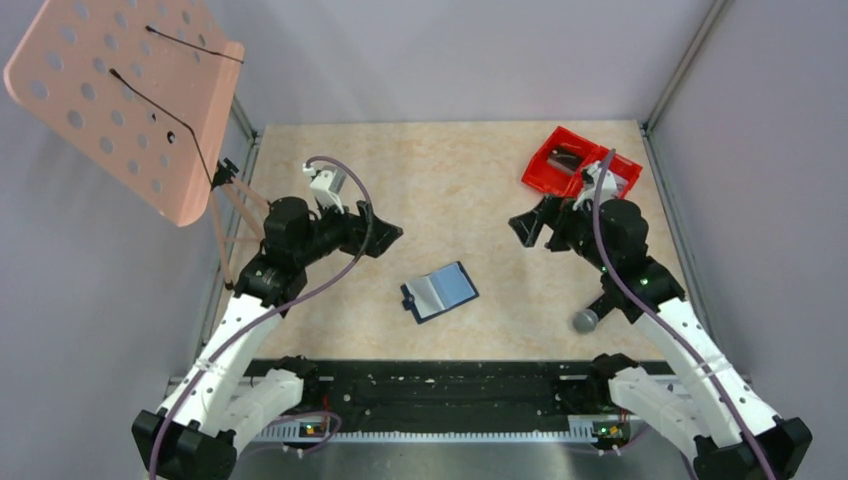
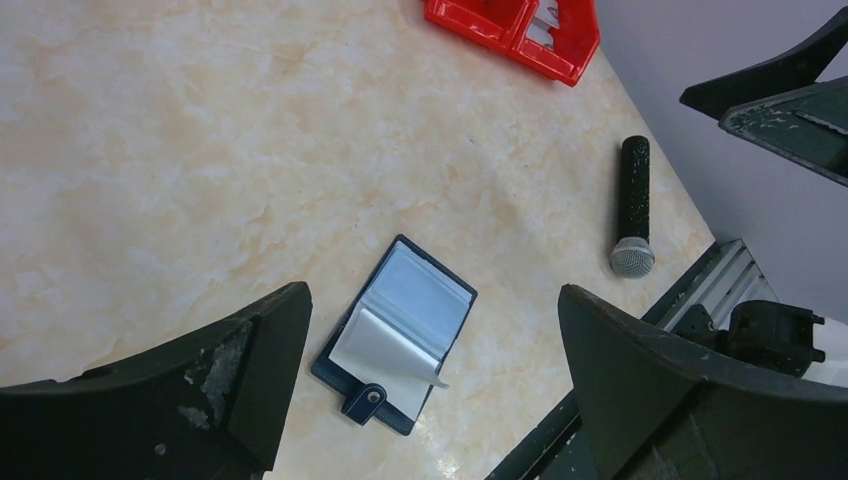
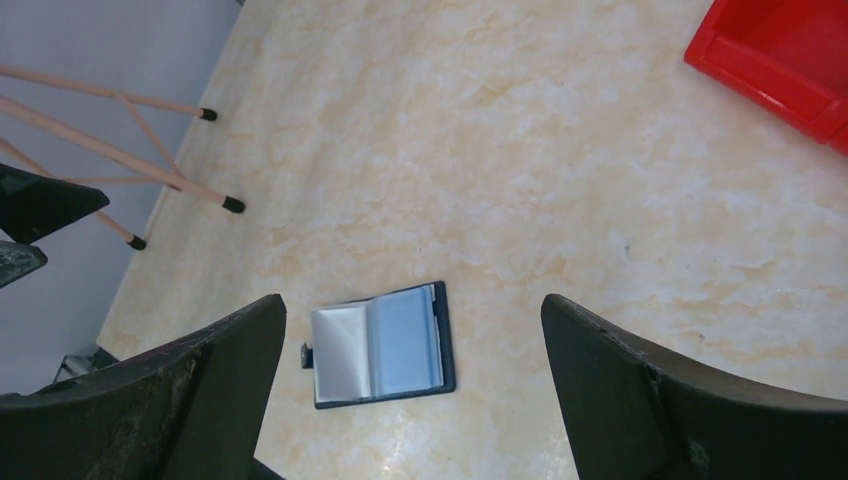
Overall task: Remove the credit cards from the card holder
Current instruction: Reset both arms
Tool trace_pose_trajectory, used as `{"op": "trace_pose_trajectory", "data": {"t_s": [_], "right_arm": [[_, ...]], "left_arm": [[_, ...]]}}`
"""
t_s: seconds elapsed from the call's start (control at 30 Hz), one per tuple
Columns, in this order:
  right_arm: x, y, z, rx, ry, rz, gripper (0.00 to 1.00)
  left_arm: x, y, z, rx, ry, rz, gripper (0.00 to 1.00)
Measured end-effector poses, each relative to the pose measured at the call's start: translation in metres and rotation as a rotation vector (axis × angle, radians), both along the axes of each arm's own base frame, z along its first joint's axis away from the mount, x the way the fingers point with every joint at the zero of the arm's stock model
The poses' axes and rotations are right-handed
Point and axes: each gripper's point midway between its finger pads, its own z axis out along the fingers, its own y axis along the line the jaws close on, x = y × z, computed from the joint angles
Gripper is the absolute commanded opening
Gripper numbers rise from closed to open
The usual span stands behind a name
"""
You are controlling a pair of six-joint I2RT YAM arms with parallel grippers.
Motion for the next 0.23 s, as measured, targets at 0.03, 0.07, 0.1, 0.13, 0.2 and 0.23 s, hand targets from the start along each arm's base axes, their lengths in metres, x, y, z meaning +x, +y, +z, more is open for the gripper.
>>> {"op": "trace_pose_trajectory", "data": {"t_s": [0.03, 0.07, 0.1, 0.13, 0.2, 0.23], "right_arm": [[-0.001, -0.003, 0.005, 0.004, -0.02, -0.012, 0.99], [-0.001, -0.005, 0.01, 0.008, -0.037, -0.023, 0.99], [-0.002, -0.006, 0.012, 0.012, -0.045, -0.029, 0.99], [-0.002, -0.007, 0.014, 0.018, -0.049, -0.033, 0.99], [-0.002, -0.007, 0.015, 0.022, -0.049, -0.037, 0.99], [-0.002, -0.007, 0.014, 0.024, -0.046, -0.038, 0.99]], "left_arm": [[0.0, 0.0, 0.001, -0.003, -0.005, -0.002, 0.99], [-0.001, 0.0, 0.001, -0.005, -0.009, -0.002, 0.99], [-0.001, 0.0, 0.001, -0.007, -0.011, -0.002, 0.99], [0.0, -0.001, 0.002, -0.008, -0.013, -0.002, 0.99], [0.0, -0.001, 0.002, -0.01, -0.016, -0.003, 0.99], [0.0, -0.001, 0.001, -0.01, -0.015, -0.003, 0.99]]}}
